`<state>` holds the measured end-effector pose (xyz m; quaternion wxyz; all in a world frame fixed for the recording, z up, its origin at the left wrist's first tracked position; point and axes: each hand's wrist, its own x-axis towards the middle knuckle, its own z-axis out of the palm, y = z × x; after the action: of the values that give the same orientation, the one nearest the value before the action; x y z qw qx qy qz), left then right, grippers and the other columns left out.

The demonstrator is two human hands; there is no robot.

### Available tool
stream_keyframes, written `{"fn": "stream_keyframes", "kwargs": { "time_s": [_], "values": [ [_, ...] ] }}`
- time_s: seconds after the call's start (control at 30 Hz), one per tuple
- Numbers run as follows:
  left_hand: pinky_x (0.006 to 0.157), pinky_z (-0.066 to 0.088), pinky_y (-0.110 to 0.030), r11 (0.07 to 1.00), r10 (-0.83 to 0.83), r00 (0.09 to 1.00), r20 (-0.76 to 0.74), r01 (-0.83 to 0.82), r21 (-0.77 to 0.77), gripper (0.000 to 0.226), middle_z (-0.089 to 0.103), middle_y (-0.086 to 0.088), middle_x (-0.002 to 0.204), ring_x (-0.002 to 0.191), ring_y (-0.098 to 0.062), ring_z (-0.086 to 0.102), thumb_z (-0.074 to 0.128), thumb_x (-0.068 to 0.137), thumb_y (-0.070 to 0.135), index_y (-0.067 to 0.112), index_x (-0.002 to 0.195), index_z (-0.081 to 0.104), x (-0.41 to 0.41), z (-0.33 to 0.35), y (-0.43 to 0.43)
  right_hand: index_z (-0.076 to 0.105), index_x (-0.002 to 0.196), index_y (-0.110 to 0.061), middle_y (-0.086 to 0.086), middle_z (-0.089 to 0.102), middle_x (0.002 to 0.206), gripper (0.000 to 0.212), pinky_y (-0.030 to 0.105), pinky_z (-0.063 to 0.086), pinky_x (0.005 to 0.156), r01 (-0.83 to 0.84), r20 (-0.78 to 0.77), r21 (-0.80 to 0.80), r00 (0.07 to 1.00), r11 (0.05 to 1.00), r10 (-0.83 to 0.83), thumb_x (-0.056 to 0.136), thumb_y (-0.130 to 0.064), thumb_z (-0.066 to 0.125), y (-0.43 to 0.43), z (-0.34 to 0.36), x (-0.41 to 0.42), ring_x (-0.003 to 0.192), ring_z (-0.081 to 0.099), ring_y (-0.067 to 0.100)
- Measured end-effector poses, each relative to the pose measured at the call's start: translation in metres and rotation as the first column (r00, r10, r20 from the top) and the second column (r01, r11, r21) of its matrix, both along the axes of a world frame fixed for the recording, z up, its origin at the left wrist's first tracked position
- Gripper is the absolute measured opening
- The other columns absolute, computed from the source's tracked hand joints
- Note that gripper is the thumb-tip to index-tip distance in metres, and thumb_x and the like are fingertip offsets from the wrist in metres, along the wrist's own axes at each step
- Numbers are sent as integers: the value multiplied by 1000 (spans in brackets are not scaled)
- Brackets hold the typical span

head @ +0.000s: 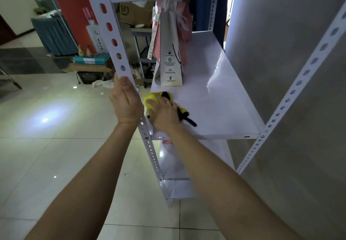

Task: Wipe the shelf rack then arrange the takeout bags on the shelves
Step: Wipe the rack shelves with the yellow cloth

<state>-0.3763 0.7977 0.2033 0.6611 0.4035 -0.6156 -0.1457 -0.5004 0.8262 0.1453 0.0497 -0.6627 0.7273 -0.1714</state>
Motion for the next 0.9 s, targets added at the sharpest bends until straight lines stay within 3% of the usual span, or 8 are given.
{"fn": "stream_keyframes", "kwargs": {
  "time_s": [0.2, 0.3, 0.4, 0.53, 0.67, 0.73, 0.9],
  "values": [
    [45, 46, -56, 1000, 6, 1000, -18, -6, -3, 60, 54, -7, 65, 52, -38, 58, 19, 113, 69, 25, 107, 59, 0, 2, -2, 54, 149, -43, -7, 42, 165, 45, 46, 31, 119, -179, 95, -90, 978, 980, 187, 105, -34, 53, 75, -15, -36, 150, 40, 20],
    [45, 48, -55, 1000, 1, 999, -35, -1, 6, 57, 54, -4, 67, 53, -39, 58, 20, 113, 70, 30, 108, 60, 0, 0, -3, 59, 149, -36, -4, 47, 163, 47, 48, 37, 117, 75, 146, -142, 988, 987, -54, 102, -29, 60, 109, -22, -98, 148, 44, 25],
    [45, 50, -55, 1000, 9, 999, -43, -10, -13, 50, 54, 0, 67, 54, -36, 60, 21, 113, 70, 38, 107, 59, -1, 1, 1, 54, 152, -31, 4, 47, 162, 51, 52, 37, 112, 422, 104, -115, 905, 899, -412, 102, -30, 56, 116, -20, -168, 146, 43, 33],
    [47, 49, -55, 999, 11, 999, -33, -12, -37, 42, 55, -6, 68, 55, -37, 60, 19, 113, 69, 48, 102, 54, -3, 1, 5, 49, 155, -29, 10, 42, 164, 51, 57, 25, 122, 577, 110, -56, 815, 815, -569, 104, -31, 50, 71, -11, -221, 153, 32, 33],
    [46, 46, -56, 999, 35, 999, -35, -36, -11, 54, 56, -9, 66, 53, -38, 60, 18, 113, 70, 33, 100, 56, -4, 3, 4, 38, 162, -31, 12, 26, 171, 59, 60, 12, 127, 549, 172, 54, 818, 834, -549, 104, -33, 48, 1, 7, -204, 159, 16, 34],
    [47, 47, -56, 999, 48, 999, -23, -48, 5, 60, 58, -9, 68, 54, -38, 61, 17, 112, 71, 28, 106, 58, -3, 2, 3, 35, 163, -33, 11, 19, 173, 62, 60, 9, 127, 448, 178, 99, 871, 889, -458, 103, -32, 50, -18, 8, -156, 161, 10, 35],
    [48, 48, -57, 1000, 24, 1000, -8, -24, 8, 66, 58, -10, 66, 54, -38, 61, 16, 112, 71, 22, 109, 60, -1, -2, 0, 49, 152, -35, 3, 34, 164, 54, 58, 29, 117, 98, 85, -22, 992, 995, -96, 98, -35, 53, 21, -10, -34, 153, 27, 31]
  ]
}}
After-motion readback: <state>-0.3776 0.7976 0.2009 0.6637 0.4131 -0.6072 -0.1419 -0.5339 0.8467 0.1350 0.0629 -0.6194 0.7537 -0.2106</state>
